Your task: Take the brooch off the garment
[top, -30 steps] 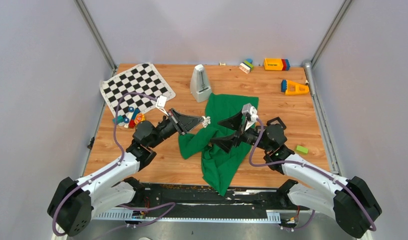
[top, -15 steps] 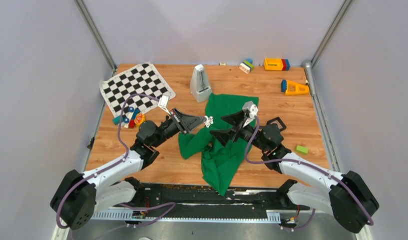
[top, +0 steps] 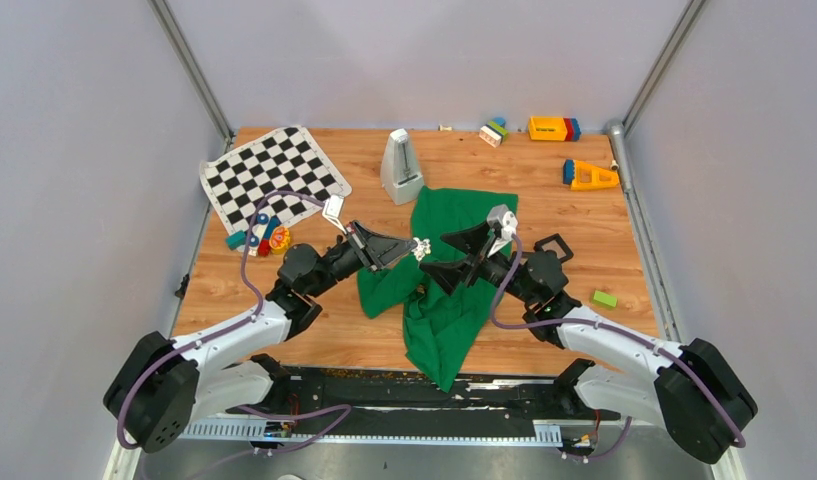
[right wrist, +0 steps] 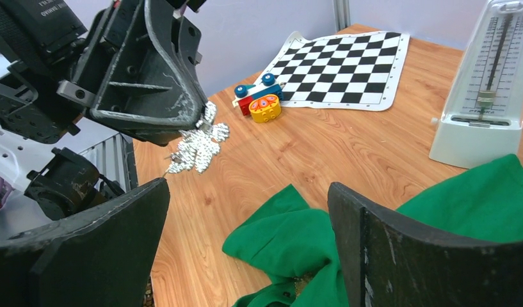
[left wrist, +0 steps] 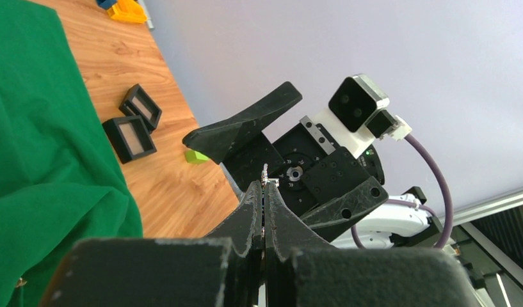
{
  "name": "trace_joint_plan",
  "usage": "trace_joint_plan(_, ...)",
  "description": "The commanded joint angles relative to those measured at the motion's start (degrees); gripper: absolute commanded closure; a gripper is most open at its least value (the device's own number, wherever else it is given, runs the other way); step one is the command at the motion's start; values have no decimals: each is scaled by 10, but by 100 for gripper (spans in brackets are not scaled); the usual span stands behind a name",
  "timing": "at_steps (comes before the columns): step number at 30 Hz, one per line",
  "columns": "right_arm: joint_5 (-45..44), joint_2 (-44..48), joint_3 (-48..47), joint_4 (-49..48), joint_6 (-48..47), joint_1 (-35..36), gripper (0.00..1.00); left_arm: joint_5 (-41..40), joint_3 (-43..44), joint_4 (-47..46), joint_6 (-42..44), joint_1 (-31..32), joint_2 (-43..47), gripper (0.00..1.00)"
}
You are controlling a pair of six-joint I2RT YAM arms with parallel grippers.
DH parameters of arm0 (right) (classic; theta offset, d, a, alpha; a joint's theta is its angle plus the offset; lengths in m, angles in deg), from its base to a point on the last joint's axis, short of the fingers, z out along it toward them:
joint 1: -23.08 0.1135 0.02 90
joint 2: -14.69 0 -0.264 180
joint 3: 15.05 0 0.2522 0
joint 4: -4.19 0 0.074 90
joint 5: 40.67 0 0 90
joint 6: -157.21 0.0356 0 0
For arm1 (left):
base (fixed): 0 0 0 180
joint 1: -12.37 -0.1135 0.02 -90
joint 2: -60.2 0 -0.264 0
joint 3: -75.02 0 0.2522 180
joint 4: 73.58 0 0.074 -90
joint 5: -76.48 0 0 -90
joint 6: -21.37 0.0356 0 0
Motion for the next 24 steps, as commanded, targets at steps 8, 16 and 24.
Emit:
trace_joint_plan(8,21,7,2,-36,15,3,5,-6,-13,-36,12,10,-18,100)
trace_joint_plan(16,4,39,26,-38,-10,2,2,-15,-20,-73,-8,12,-35,100)
trace_joint_plan(24,-14,45,50,-36,-68,2,4,-29,-12,-63,-21,12,-21,100)
